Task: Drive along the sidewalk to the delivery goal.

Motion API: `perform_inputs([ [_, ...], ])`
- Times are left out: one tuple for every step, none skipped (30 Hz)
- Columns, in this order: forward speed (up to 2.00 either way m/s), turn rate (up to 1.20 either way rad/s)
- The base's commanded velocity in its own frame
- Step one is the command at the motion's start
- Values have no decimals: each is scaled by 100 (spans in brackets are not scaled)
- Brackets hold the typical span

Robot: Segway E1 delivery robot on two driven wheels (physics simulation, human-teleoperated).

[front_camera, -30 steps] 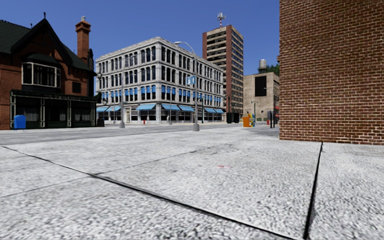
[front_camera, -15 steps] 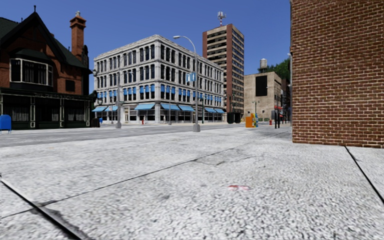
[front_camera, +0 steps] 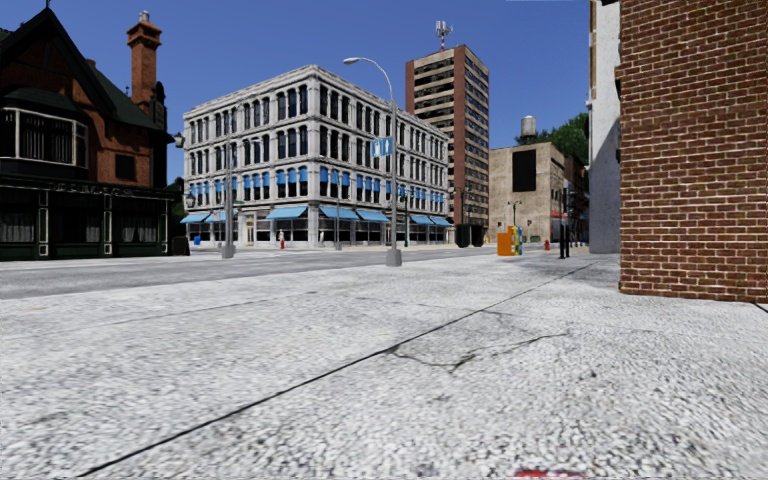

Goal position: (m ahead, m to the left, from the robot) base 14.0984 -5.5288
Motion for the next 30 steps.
perform_inputs([
  [200,0],
  [200,0],
  [200,0],
  [200,0],
  [200,0],
  [200,0],
  [200,0],
  [200,0],
  [200,0],
  [200,0],
  [200,0],
  [200,0],
  [200,0],
  [200,0],
  [200,0],
  [200,0],
  [200,0],
  [200,0],
  [200,0],
  [200,0],
  [200,0],
  [200,0],
  [200,0],
  [200,0],
  [200,0],
  [200,0],
  [200,0],
  [200,0],
  [200,0],
  [200,0],
])
